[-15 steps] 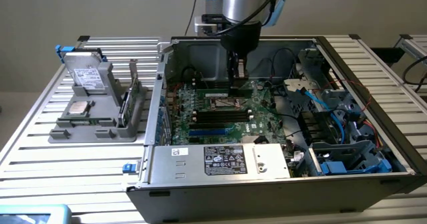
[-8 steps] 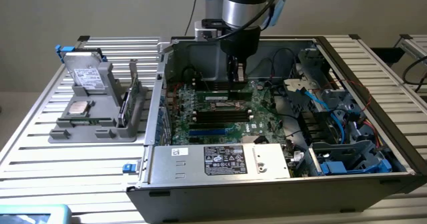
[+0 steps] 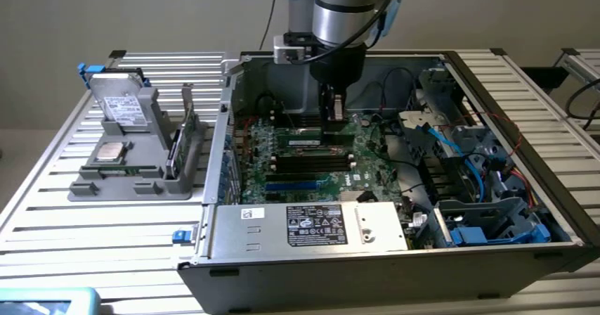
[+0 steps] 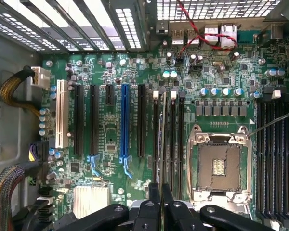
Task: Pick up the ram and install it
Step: 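Insert the ram into the slot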
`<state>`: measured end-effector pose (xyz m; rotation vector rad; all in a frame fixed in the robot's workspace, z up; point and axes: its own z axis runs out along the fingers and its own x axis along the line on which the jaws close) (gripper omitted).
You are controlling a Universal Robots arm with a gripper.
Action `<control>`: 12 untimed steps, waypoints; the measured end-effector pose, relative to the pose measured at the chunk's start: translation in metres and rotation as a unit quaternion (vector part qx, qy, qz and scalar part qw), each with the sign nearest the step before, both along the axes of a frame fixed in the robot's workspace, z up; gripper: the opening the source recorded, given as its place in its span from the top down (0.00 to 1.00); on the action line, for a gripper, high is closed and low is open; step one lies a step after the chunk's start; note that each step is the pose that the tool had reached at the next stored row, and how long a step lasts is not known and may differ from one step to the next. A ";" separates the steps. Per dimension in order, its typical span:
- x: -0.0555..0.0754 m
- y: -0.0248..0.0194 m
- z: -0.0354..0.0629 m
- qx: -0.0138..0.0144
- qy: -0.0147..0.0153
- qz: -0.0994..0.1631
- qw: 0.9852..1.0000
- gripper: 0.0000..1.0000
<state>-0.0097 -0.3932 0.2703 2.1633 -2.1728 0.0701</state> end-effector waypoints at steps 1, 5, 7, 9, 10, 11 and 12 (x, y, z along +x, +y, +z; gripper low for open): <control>0.000 0.0000 -0.0014 0.000 0.000 0.001 1.000 0.87; 0.000 0.0000 -0.0053 0.000 0.000 0.006 1.000 0.87; 0.000 0.0000 -0.0063 0.000 0.000 0.008 1.000 0.87; 0.000 0.0000 -0.0079 0.000 0.000 0.009 1.000 0.87; 0.000 0.0000 -0.0086 0.000 0.000 0.009 1.000 0.87; 0.000 0.0000 -0.0095 0.000 0.000 0.010 1.000 0.87; 0.000 0.0000 -0.0105 0.000 0.000 0.010 1.000 0.87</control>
